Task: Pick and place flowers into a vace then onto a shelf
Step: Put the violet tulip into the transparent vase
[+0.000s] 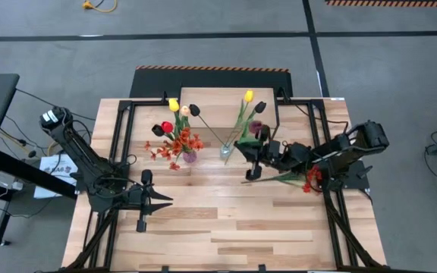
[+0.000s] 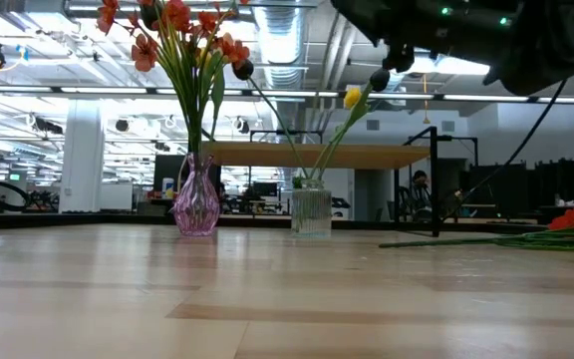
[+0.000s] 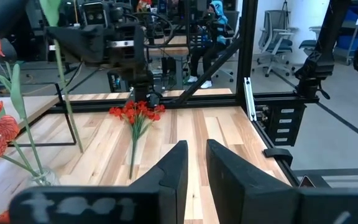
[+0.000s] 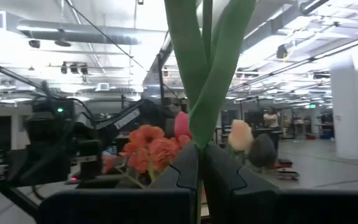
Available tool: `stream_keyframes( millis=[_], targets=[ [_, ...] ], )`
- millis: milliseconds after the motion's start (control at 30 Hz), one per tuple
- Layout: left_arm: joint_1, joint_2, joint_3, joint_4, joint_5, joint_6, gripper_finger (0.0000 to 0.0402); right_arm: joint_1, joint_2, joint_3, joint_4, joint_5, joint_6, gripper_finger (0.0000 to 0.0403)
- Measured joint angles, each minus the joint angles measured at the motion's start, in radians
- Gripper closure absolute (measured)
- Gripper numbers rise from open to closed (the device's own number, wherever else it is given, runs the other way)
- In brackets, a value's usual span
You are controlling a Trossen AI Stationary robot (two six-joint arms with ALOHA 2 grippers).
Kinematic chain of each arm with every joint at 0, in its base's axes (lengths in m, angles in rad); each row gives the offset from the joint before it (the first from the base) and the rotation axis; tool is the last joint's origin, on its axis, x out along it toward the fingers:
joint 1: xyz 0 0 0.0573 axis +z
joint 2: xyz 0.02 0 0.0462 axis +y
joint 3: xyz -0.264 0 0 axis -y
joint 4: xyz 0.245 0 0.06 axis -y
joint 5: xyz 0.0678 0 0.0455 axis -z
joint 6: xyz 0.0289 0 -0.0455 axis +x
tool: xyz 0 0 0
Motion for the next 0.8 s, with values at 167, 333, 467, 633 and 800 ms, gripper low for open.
stream_keyframes(
  millis=[167, 333, 467, 633, 800],
  targets=[
    [0.0, 0.0, 0.0, 0.0, 0.0, 0.0, 0.0356, -0.045, 0.0, 0.011, -0.031, 0.012, 0.001, 0.0402],
    [0.0, 0.0, 0.0, 0.0, 0.0, 0.0, 0.0356, -0.087, 0.0, 0.011, -0.096, 0.089, 0.002, 0.0402],
    [0.0, 0.0, 0.0, 0.0, 0.0, 0.0, 0.0356, -0.112, 0.0, 0.011, -0.128, 0.136, 0.002, 0.0402],
    [0.0, 0.0, 0.0, 0.0, 0.0, 0.0, 0.0356, -0.135, 0.0, 0.011, -0.125, 0.137, 0.002, 0.0402],
    [0.0, 0.0, 0.0, 0.0, 0.0, 0.0, 0.0356, -0.164, 0.002, 0.011, -0.124, 0.138, 0.024, 0.0402]
  ],
)
